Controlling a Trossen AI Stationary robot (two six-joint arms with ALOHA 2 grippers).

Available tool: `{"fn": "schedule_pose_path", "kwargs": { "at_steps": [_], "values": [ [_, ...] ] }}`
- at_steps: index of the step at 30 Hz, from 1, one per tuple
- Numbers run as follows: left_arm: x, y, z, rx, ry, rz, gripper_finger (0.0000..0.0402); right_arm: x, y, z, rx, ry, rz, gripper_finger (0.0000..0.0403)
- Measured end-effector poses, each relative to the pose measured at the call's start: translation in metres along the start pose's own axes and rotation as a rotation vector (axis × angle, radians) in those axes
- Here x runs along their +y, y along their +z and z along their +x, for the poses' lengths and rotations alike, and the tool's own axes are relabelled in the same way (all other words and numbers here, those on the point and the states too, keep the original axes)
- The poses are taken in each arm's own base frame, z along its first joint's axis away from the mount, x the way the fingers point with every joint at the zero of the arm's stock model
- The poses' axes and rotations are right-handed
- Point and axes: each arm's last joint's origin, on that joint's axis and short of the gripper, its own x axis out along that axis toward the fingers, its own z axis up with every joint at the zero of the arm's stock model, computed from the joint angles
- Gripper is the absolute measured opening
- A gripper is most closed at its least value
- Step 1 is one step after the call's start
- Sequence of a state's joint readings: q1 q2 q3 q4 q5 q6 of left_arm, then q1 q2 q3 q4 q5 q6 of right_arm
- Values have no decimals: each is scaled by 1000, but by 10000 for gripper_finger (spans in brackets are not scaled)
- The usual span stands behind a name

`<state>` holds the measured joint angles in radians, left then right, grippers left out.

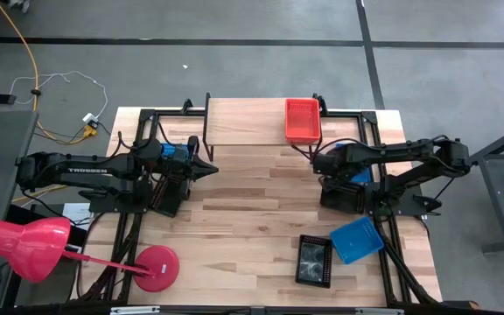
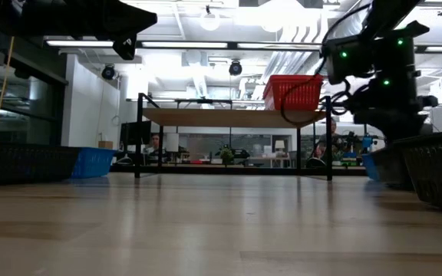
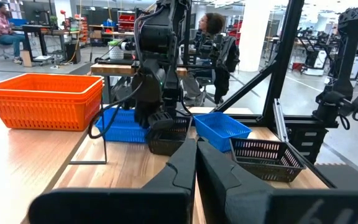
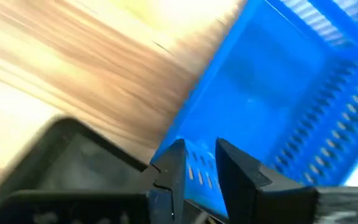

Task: Stack baskets on shelf by color
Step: Put the top right blue basket on the shelf

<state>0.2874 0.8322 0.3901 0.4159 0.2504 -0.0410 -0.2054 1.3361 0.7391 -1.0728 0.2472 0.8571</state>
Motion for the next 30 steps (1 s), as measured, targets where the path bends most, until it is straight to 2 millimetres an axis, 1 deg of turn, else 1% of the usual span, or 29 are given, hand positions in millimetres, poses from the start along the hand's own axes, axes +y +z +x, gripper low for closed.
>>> {"fn": "schedule_pose_path", "kwargs": {
  "at_steps": [6, 10, 15, 20, 23, 26, 30],
  "values": [
    [0, 0, 0, 0, 0, 0, 0, 8, 7, -1, -72, 85, -23, 77],
    [0, 0, 0, 0, -1, 0, 0, 8, 8, -2, -89, 101, -43, 77],
    [0, 0, 0, 0, 0, 0, 0, 1, 5, -12, -132, 130, -35, 77],
    [0, 0, 0, 0, 0, 0, 0, -12, -2, -26, -164, 163, -40, 78],
    [0, 0, 0, 0, 0, 0, 0, -15, -7, -33, -177, 222, -58, 78],
    [0, 0, 0, 0, 0, 0, 0, -11, -10, -38, -194, 302, -111, 78],
    [0, 0, 0, 0, 0, 0, 0, -3, -12, -41, -240, 333, -155, 78]
  ]
}}
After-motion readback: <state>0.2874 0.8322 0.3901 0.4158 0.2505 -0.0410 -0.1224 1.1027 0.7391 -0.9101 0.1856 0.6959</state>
